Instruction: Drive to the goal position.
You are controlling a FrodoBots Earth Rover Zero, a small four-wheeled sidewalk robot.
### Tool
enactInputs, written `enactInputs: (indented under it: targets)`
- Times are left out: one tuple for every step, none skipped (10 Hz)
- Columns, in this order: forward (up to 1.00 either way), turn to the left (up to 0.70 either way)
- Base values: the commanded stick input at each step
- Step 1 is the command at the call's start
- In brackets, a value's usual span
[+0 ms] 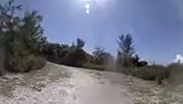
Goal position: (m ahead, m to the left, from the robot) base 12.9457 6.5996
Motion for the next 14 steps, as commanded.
enactInputs:
  targets:
    - [0.44,0.02]
    - [0.44,0.02]
    - [0.44,0.02]
    - [0.44,0.02]
    - [0.44,0.02]
    - [0.44,0.02]
    - [0.44,0.02]
    - [0.44,0.02]
    - [0.44,0.02]
    - [0.44,0.02]
    - [0.44,0.02]
    - [0.44,0.02]
    - [0.44,0.02]
    - [0.44,0.02]
